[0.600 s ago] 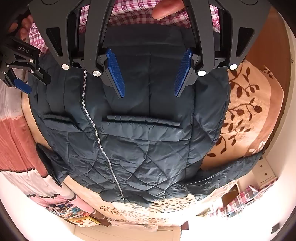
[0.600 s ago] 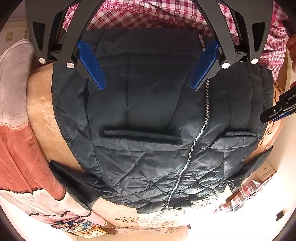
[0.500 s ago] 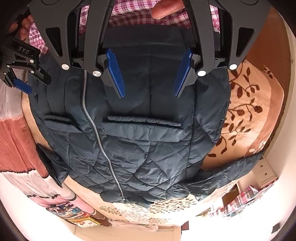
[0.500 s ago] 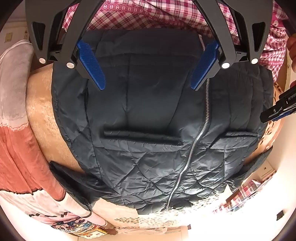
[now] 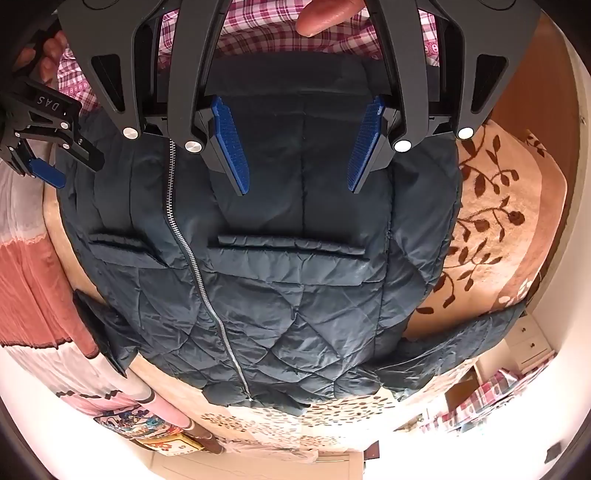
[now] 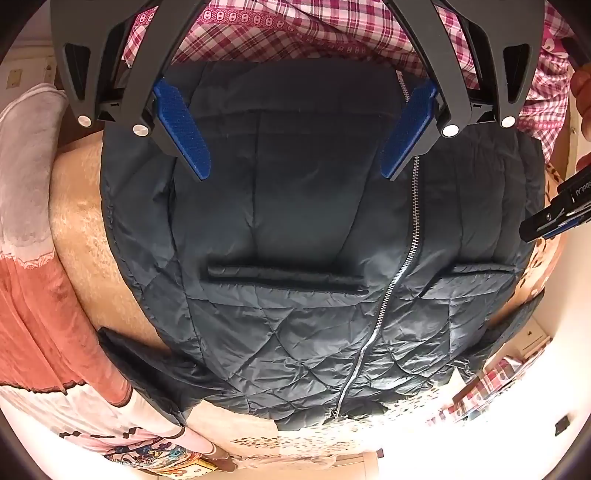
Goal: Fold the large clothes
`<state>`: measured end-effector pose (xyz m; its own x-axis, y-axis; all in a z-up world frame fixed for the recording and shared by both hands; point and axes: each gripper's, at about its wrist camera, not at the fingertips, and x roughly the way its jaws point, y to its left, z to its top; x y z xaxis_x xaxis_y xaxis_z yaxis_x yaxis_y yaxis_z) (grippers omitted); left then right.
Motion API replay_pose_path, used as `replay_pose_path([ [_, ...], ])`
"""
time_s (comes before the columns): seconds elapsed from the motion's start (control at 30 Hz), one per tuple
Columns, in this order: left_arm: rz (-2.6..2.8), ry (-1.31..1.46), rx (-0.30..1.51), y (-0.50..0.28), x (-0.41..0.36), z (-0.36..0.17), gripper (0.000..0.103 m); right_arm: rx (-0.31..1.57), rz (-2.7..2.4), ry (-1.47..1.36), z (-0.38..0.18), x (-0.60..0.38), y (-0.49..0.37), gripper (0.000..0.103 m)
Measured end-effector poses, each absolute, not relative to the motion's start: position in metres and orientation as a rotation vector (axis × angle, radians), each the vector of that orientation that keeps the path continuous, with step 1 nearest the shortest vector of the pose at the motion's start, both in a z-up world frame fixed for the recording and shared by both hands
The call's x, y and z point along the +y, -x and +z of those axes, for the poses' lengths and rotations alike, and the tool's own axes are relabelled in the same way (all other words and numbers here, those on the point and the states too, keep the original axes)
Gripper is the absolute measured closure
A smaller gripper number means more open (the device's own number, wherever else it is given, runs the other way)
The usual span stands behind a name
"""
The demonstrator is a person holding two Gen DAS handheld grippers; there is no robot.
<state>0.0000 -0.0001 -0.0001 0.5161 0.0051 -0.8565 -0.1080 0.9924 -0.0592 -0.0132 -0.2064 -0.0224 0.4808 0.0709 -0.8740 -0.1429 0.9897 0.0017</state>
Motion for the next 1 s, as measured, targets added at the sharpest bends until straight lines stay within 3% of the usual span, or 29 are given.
replay_pose_path([
  [1.0, 0.07, 0.109, 1.035, 0.0008, 0.0, -0.0005, 0.047, 1.072, 0.133, 0.068, -0.029, -0.2101, 0.0162, 0.013],
])
